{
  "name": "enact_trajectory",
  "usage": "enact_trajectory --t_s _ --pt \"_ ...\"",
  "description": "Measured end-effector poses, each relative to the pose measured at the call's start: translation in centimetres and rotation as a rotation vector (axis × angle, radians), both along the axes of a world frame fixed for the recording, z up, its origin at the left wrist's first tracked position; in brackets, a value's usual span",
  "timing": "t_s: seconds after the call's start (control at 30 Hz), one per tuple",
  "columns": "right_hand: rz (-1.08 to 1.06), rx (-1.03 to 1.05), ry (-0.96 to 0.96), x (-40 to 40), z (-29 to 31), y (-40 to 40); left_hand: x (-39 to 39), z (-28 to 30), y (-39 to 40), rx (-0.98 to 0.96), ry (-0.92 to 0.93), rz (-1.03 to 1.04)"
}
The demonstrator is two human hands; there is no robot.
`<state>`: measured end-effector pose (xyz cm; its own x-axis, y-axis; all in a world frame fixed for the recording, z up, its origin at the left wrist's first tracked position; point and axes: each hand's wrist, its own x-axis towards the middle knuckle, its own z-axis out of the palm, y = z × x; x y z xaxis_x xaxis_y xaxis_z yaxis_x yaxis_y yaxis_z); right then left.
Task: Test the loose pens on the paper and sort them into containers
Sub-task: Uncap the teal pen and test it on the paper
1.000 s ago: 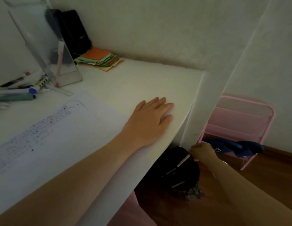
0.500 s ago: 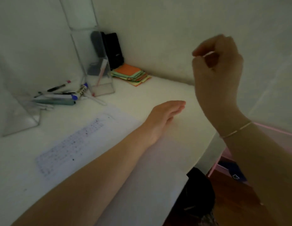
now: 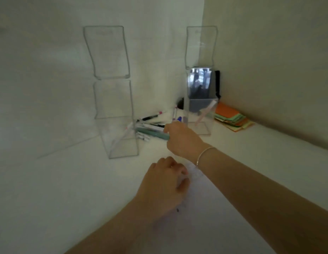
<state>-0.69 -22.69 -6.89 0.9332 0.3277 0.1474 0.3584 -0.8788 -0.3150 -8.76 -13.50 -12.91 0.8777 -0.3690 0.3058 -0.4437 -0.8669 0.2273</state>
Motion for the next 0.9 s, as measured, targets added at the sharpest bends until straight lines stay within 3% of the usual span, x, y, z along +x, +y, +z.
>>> enact_trajectory --t_s 0.17,0.3,0.43,0.6,0.83,0.9 --pt "-0.044 -0.261 -0.127 4.0 -2.2 3.2 -0.9 -2.0 1.9 0.055 -0.05 -0.033" --pt "-0.062 -0.458 -0.16 6.2 -3.3 4.2 0.1 -2.7 1.7 -0.025 -0.119 -0.055" --pt "-0.081 -0.542 -0.186 7.2 -3.9 4.6 0.8 -3.2 1.8 -0.086 -0.07 -0.052" --pt "-0.052 -0.489 -0.152 7.8 -3.1 5.1 0.8 -3.4 2.1 -0.082 -0.011 -0.046" --pt "-0.127 -0.202 0.237 6.5 0.5 3.2 1.1 -3.4 2.5 -0.076 -0.05 -0.029" --pt "-0.167 0.037 0.348 5.7 1.5 2.1 1.1 -3.4 2.5 -0.123 -0.044 -0.044"
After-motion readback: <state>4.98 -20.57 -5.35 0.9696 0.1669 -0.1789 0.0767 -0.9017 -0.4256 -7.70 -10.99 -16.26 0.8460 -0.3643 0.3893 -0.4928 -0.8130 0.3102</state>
